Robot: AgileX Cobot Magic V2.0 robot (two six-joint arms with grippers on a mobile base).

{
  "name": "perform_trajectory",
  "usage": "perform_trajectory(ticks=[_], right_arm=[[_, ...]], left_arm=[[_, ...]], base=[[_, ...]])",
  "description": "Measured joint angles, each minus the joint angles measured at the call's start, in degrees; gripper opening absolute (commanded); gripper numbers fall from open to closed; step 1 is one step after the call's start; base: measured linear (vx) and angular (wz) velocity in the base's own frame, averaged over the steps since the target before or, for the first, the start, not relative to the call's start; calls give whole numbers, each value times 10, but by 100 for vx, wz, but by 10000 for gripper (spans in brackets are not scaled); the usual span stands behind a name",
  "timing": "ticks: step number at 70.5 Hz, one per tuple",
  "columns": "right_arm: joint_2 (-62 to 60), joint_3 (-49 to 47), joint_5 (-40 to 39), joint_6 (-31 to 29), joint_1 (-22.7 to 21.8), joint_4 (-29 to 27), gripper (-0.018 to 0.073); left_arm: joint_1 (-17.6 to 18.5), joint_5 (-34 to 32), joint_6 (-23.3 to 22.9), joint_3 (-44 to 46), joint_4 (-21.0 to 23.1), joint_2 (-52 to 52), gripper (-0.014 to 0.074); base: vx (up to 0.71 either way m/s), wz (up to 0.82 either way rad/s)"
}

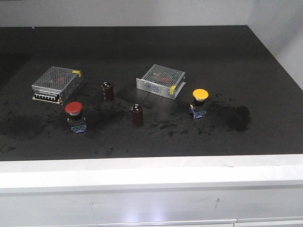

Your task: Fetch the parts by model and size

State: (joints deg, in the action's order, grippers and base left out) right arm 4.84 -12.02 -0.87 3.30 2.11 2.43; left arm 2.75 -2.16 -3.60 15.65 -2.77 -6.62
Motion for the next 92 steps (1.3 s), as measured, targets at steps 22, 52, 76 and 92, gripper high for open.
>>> perform_trajectory(ticks=[22, 52, 76, 92], right_arm=[[210, -151, 100, -28, 0, -1, -6], [356, -167, 152, -33, 0, -15, 27], [431, -197, 176, -33, 0, -16, 417], [451, -199, 175, -33, 0, -16, 494]], left_arm=[[0, 183, 0, 178, 0, -250, -6], [0, 227, 0, 182, 0, -367, 5], [0, 222, -2, 182, 15, -368, 335], [6, 275, 19, 233, 82, -427, 603]], base=[[0, 0], [0, 0], [0, 0], [0, 0]])
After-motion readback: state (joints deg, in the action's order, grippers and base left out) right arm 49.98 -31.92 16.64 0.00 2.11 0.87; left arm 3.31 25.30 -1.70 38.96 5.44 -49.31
